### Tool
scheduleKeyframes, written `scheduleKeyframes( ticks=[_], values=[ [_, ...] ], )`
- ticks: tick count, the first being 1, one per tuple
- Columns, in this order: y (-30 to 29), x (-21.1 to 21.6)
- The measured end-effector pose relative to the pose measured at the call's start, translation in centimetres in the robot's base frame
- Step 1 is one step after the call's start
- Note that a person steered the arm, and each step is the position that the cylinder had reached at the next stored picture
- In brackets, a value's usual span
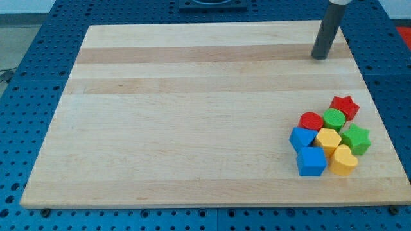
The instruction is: Place the blue cube to the left side of the blue triangle
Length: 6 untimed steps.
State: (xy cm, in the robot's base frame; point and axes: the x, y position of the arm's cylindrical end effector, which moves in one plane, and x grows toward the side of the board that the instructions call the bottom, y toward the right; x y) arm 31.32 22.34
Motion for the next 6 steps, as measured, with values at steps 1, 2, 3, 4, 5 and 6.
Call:
scheduleKeyframes(
  ticks=[1, 2, 3, 4, 5, 6],
  values=[
    [2.2, 3.5],
    [2.3, 4.0],
    [3.4, 7.6],
    [4.0, 9.3],
    [4.0, 8.1],
    [7.7, 13.6]
  ],
)
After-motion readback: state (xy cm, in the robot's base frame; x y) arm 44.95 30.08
